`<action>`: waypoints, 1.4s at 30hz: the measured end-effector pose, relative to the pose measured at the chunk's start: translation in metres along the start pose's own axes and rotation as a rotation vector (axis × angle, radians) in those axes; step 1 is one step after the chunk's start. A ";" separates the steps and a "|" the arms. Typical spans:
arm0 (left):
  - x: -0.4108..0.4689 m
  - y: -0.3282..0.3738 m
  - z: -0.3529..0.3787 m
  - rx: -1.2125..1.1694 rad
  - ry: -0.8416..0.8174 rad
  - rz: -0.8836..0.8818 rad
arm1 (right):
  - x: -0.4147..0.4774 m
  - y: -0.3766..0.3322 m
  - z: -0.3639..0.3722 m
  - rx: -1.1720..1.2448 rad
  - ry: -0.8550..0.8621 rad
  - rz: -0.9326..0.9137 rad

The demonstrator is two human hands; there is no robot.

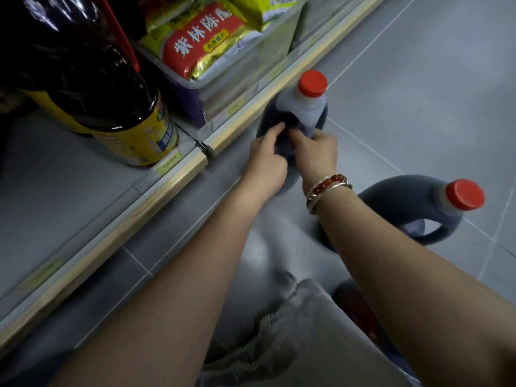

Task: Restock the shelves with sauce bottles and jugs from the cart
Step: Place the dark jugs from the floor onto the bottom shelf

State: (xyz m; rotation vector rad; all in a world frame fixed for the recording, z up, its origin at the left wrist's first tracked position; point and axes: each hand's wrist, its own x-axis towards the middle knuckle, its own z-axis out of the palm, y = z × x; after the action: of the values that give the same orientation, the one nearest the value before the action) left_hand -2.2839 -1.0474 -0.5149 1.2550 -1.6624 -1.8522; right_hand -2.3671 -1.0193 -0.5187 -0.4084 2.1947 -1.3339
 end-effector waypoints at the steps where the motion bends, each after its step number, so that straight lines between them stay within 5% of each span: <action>1: -0.003 -0.003 -0.001 -0.029 0.062 -0.003 | -0.003 0.000 0.000 -0.033 -0.010 -0.021; 7: -0.033 -0.031 -0.029 -0.060 0.410 0.005 | -0.034 0.006 -0.006 -0.116 -0.204 -0.083; 9: -0.043 -0.046 -0.046 -0.066 0.412 0.034 | -0.044 0.006 -0.002 -0.102 -0.299 -0.096; 13: -0.076 -0.083 -0.080 0.307 0.353 0.034 | -0.069 0.007 0.014 -0.195 -0.507 -0.130; 18: -0.118 -0.111 -0.118 0.318 0.426 -0.351 | -0.111 0.004 0.046 -0.178 -0.801 -0.181; 24: -0.158 -0.131 -0.162 -0.240 0.627 -0.716 | -0.171 0.013 0.097 -0.208 -0.643 -0.443; 33: -0.185 -0.108 -0.158 -0.997 0.465 -0.652 | -0.197 0.006 0.106 -0.304 -0.764 -0.354; 42: -0.206 -0.119 -0.159 -1.081 0.473 -0.599 | -0.227 -0.026 0.107 -0.169 -0.827 -0.403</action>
State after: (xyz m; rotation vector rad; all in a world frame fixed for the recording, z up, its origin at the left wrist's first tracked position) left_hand -2.0117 -0.9601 -0.5349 1.5016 0.0717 -2.0152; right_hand -2.1210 -0.9932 -0.4703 -1.2632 1.5556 -0.9043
